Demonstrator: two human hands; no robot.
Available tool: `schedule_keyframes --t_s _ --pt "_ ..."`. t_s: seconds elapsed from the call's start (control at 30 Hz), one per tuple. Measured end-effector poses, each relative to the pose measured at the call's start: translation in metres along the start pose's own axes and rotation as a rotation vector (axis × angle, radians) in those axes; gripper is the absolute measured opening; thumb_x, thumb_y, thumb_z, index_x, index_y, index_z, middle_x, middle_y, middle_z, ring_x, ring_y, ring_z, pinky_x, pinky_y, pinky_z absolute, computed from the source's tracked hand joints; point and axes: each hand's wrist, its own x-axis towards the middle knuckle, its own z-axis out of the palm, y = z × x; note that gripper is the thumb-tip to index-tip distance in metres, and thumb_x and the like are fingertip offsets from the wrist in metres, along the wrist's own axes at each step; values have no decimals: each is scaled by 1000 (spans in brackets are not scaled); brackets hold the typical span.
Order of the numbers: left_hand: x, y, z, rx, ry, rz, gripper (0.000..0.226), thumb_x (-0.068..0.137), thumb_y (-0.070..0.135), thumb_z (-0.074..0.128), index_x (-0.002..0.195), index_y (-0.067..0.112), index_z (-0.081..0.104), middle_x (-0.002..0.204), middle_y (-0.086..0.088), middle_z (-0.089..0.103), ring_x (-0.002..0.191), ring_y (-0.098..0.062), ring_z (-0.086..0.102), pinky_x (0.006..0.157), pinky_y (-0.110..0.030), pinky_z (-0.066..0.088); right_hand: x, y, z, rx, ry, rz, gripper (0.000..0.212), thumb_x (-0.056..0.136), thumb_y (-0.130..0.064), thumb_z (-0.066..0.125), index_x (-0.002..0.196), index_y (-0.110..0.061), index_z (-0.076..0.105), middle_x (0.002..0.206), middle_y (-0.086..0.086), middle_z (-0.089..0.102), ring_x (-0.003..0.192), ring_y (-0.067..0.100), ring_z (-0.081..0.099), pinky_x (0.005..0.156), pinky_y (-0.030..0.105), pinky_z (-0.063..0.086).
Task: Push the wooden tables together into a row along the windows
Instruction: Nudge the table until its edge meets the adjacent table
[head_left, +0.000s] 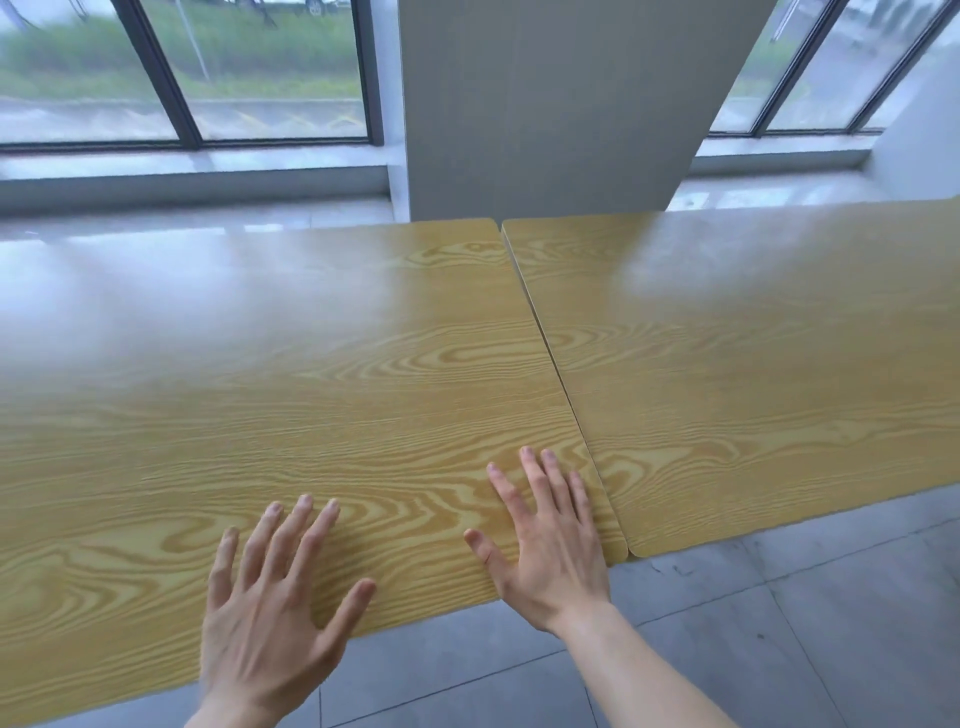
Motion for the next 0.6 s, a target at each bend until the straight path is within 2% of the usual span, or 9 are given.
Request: schedule_keyframes --t_s 0.13,0.33,0.6 --pt "48 5 -44 1 47 14 83 90 80 27 156 32 41 161 1 44 153 -26 33 125 -55 19 21 -16 -34 14 -14 15 83 93 -87 12 164 -44 10 174 1 -8 160 21 -14 129 51 -1" --pt "130 26 -89 -57 99 -48 81 90 82 24 156 35 39 161 3 44 153 -22 32 127 -51 17 93 -19 -96 51 66 4 86 90 -88 7 163 -44 10 175 3 -1 161 23 -5 130 49 3" --pt "248 52 -112 -68 114 -140 79 91 82 21 155 39 38 159 4 46 152 -21 34 127 -48 16 212 11 -144 121 49 -15 82 93 -84 18 164 -43 10 175 1 0 161 21 -4 128 44 2"
